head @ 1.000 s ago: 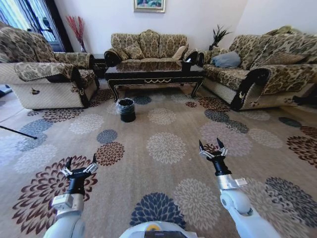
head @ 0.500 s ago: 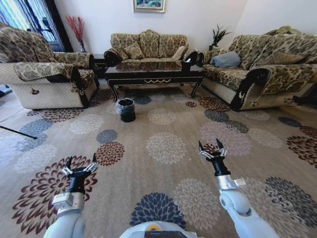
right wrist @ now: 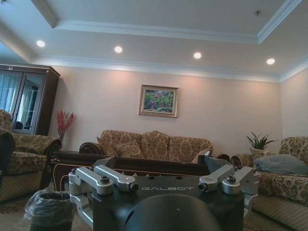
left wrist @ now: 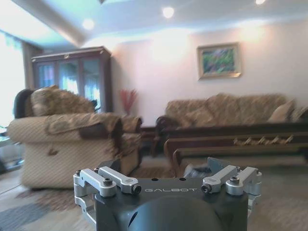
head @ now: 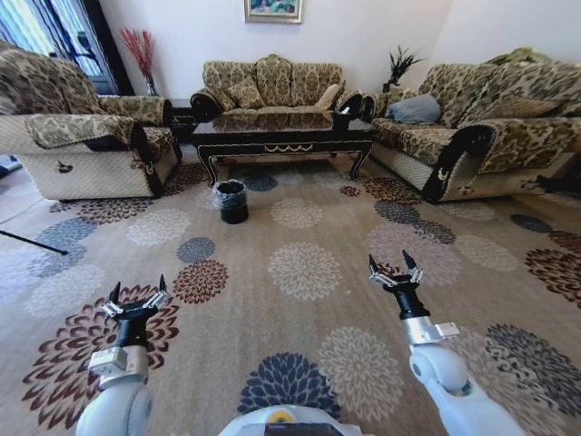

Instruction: Move to the front of the table and pick up the trash from the floor, then place it into the trash bin.

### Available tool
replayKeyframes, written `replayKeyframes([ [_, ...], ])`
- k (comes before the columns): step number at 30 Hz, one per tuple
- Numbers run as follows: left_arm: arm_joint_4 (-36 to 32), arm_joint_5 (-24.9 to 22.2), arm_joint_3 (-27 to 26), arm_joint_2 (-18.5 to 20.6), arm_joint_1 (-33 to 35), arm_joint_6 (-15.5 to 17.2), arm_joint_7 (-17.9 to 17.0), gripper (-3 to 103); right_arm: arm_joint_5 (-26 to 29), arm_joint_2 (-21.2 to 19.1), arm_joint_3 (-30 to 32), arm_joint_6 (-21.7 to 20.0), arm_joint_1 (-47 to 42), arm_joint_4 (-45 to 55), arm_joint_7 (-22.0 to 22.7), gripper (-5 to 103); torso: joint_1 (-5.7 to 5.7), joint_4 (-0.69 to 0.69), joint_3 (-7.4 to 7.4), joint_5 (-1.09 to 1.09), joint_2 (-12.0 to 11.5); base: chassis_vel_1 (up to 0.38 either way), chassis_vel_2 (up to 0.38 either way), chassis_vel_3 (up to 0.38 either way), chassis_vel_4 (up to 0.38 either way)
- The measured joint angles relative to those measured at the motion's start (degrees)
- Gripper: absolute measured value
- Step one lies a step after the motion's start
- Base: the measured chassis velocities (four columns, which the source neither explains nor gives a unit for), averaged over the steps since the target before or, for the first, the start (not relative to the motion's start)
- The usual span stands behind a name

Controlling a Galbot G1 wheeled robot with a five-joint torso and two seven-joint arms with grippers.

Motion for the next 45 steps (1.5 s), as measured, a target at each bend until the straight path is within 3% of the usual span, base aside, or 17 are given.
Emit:
replayKeyframes([
  [6,-1.4,-3.4,-1.1,0.4,-0.8,-0.3,1.9,100,-0.3,-0.3,1.0,-3.9,-1.4,3.1,1.4,100,0.2,0.0,1.04,0.01,1.3,0.0,0.0,0.0,0.0],
  [15,-1.6,-3.3,-1.3,0.2,-0.8,-0.4,3.2,100,-0.2,-0.6,2.6,-7.2,-3.0,6.2,2.7,100,0.54,0.0,2.7,0.01,3.2,0.0,0.0,0.0,0.0],
  [21,-1.5,-2.9,-1.4,0.2,-0.9,-0.5,3.6,100,0.2,-0.9,3.1,-11.2,-5.0,8.5,5.8,100,0.9,0.0,4.04,0.01,4.9,0.0,0.0,0.0,0.0],
  [29,-1.5,-2.8,-1.6,0.3,-0.7,-0.6,3.7,100,1.2,-1.1,3.6,-11.1,-4.6,9.2,6.2,100,1.3,0.01,5.21,0.01,6.5,0.0,0.0,0.0,0.0],
  [31,-1.9,-2.7,-1.8,0.8,-0.6,-0.5,3.8,100,1.3,-2.1,4.7,-10.9,-5.1,10.1,5.9,100,1.74,0.01,6.28,0.01,8.0,0.0,0.0,0.0,0.0],
  [36,-1.2,-2.9,-1.8,1.3,-1.0,-0.2,3.8,100,1.1,-3.0,6.2,-10.5,-6.3,10.4,6.0,100,2.0,0.0,7.14,0.01,9.1,0.0,0.0,0.0,0.0],
  [45,-1.8,-3.7,-1.9,1.7,-2.4,0.9,4.1,100,-0.6,-2.0,7.5,-8.6,-9.2,9.6,5.8,100,2.56,0.0,8.62,0.02,11.2,0.0,0.0,0.0,0.0],
])
